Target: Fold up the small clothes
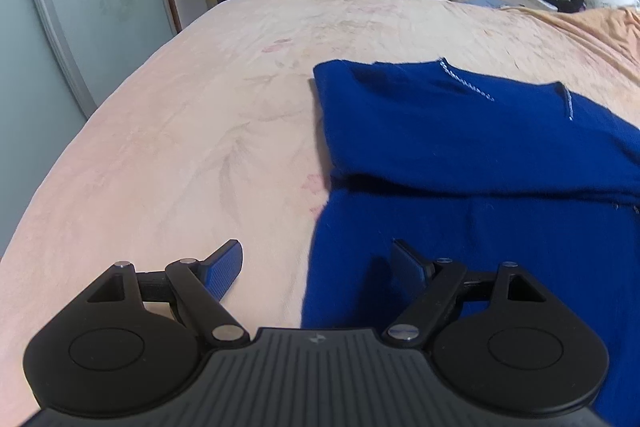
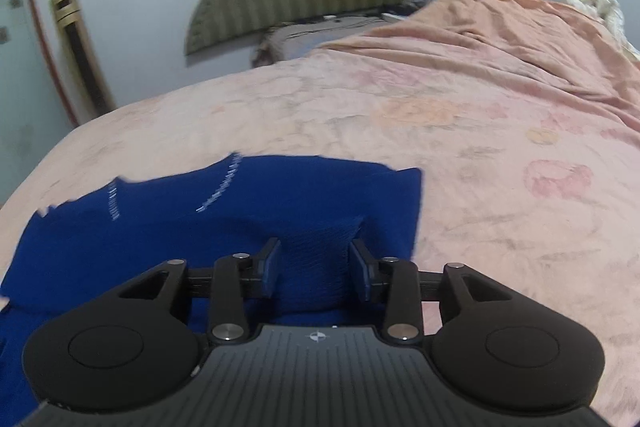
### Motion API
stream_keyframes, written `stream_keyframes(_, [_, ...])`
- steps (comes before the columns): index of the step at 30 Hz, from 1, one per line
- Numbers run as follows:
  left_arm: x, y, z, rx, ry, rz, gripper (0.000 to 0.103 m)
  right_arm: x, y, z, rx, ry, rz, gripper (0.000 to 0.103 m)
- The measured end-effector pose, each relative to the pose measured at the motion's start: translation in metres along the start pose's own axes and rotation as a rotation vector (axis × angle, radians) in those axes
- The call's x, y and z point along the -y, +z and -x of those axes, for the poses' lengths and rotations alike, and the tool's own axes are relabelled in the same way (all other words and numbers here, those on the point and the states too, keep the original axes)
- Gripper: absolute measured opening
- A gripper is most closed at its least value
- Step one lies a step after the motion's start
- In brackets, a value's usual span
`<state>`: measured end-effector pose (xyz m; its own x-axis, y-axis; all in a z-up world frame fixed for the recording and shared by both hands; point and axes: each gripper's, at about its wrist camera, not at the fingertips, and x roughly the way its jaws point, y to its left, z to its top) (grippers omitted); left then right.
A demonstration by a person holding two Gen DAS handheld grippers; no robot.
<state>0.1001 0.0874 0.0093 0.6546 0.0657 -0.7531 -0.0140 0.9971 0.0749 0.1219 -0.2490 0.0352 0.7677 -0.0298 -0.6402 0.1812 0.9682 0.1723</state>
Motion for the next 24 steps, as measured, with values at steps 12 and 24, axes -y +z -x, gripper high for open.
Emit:
stream_keyframes(12, [0.015,-0.02,0.013,-0.012,-0.008,-0.032,0.081,-0.005,-0.029,0.021,-0.092,0.039,0.042,0.073])
stream_keyframes(24, [0.026,-0.043,0.027,-0.022,-0.016,-0.052,0.081,0.002,-0.058,0.056,-0.117,0.11,0.01,0.08])
